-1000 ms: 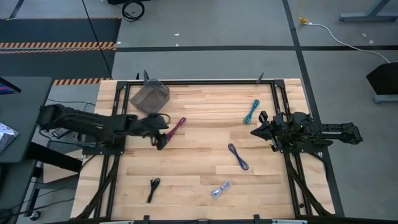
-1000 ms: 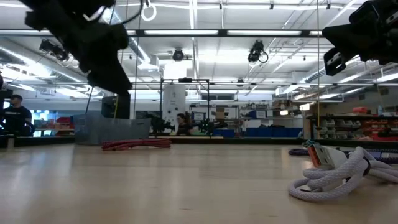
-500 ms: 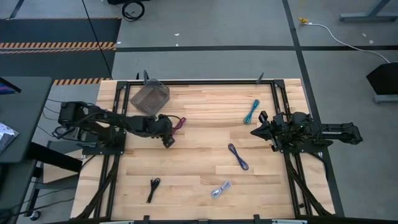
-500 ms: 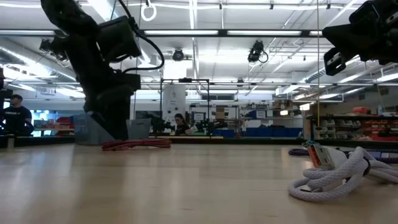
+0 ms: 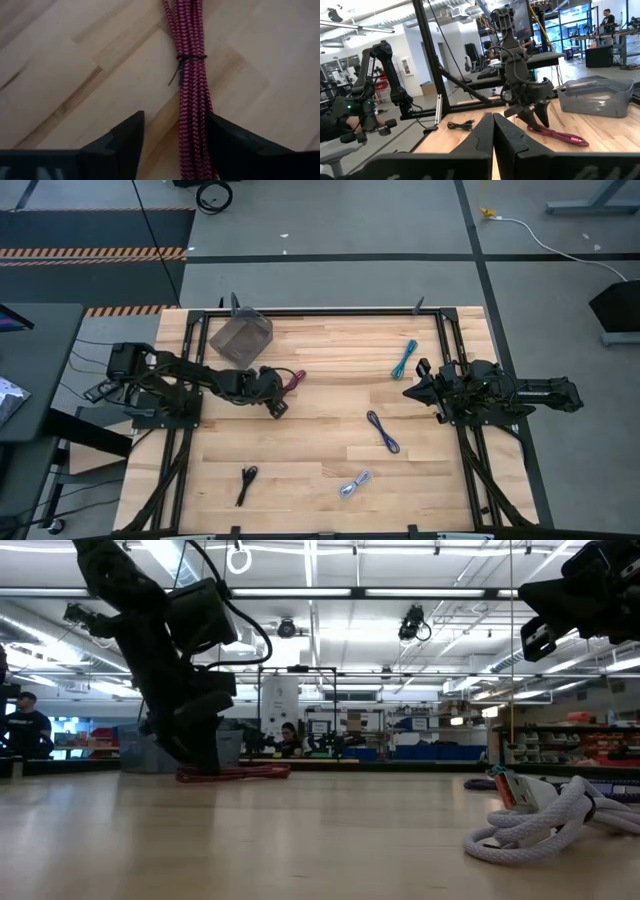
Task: Pick and place USB-C Cables
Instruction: Put the pink USB cable into the black bin
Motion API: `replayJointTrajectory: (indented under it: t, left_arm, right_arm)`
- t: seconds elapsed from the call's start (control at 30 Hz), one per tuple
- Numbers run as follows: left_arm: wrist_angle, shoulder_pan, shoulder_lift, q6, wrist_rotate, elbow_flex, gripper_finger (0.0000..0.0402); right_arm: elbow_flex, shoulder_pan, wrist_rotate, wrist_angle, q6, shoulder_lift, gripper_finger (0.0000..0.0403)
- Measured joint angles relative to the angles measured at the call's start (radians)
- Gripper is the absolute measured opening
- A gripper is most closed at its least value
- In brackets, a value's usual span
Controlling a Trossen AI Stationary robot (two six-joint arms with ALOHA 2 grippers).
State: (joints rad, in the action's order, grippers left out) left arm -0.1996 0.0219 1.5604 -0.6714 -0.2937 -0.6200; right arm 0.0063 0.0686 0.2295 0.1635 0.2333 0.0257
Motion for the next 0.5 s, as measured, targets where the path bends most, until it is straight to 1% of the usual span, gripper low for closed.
replayJointTrajectory:
  t: [0.07, 0.2, 0.23, 0.27, 0.33, 0.5]
  left_arm:
    - [0.009, 0.0, -0.006, 0.0, 0.006, 0.001, 0.0147]
    - [0.026, 0.0, -0.03, 0.008, 0.017, 0.004, 0.0047]
    - [0.032, 0.0, -0.043, 0.022, 0.023, 0.005, 0.0028]
    - [0.036, -0.002, -0.058, 0.027, 0.031, 0.006, 0.002]
    - [0.065, -0.007, -0.085, 0.029, 0.032, 0.008, 0.0021]
    - [0.152, -0.045, -0.205, 0.083, 0.02, 0.006, 0.0023]
  right_arm:
    - [0.0, 0.0, 0.0, 0.0, 0.0, 0.0, 0.0012]
    - [0.0, 0.0, 0.0, 0.0, 0.0, 0.0, 0.0012]
    - [0.0, 0.0, 0.0, 0.0, 0.0, 0.0, 0.0012]
    - [0.0, 0.0, 0.0, 0.0, 0.0, 0.0, 0.0012]
    - [0.0, 0.0, 0.0, 0.0, 0.0, 0.0, 0.0012]
    - [0.0, 0.0, -0.002, 0.008, 0.0, 0.0, 0.0012]
